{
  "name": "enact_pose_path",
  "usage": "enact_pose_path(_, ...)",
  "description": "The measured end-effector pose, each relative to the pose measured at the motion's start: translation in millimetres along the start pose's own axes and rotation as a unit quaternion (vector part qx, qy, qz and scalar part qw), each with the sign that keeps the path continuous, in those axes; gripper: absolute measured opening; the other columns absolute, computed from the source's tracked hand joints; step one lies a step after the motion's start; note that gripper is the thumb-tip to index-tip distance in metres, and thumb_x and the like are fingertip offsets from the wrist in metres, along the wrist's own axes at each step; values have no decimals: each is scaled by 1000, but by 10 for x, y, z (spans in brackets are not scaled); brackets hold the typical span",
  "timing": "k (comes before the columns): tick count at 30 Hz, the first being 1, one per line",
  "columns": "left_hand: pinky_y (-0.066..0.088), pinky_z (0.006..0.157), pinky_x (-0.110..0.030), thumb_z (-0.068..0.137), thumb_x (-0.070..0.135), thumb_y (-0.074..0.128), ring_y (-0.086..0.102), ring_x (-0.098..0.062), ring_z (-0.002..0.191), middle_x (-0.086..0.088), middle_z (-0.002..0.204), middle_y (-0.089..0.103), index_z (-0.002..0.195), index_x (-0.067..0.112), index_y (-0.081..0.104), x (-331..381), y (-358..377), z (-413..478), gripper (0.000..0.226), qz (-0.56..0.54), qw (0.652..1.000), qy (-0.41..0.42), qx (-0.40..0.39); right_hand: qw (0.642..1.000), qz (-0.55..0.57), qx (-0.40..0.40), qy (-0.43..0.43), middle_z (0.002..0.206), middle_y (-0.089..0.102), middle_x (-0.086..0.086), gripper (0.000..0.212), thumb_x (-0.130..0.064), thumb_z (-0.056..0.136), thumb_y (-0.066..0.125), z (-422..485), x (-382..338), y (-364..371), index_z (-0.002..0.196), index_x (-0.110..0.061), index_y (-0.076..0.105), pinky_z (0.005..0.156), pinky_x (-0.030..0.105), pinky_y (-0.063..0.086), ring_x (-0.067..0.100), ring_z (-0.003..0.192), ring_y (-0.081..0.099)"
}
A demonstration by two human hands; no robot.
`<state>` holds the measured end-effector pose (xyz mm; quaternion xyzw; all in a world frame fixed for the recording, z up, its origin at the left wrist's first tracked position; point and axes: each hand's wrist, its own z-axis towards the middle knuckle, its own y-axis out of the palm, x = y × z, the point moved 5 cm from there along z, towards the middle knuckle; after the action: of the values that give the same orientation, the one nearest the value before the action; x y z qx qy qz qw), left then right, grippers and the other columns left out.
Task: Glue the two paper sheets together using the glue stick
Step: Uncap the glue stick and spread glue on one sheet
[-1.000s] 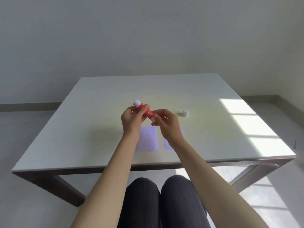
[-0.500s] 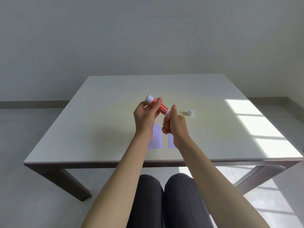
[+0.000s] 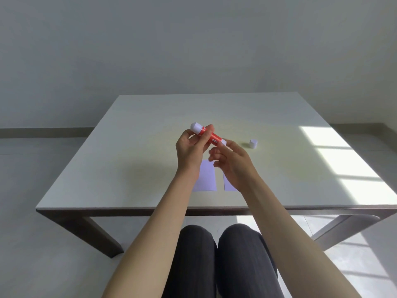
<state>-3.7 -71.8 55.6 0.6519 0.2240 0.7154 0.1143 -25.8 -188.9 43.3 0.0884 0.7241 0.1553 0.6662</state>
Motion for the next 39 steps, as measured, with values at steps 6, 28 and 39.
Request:
enact_pose_path(6, 58, 83, -29, 86, 1, 63, 71, -19, 97, -4, 90, 76, 87, 8, 57, -30, 6, -32, 9, -25, 999, -4, -39, 984, 10, 23, 174, 39, 34, -6, 48, -49, 94, 45, 6, 128, -36, 61, -14, 50, 33, 18, 24, 10, 31, 30)
enact_pose_path(28, 57, 85, -31, 86, 2, 62, 72, -19, 94, -1, 87, 76, 90, 8, 57, -72, -61, -28, 9, 8, 998, 1, -61, 989, 20, 14, 146, 43, 33, -6, 53, -53, 94, 42, 74, 281, -93, 60, -14, 53, 31, 17, 23, 8, 32, 27)
enact_pose_path(39, 56, 88, -32, 86, 1, 62, 72, -19, 96, -1, 89, 76, 93, 7, 59, -59, -44, -27, 10, 34, 995, 5, -98, 975, 90, 10, 201, 37, 31, -5, 48, -45, 97, 41, 60, 328, -96, 62, -13, 48, 32, 19, 27, 10, 28, 27)
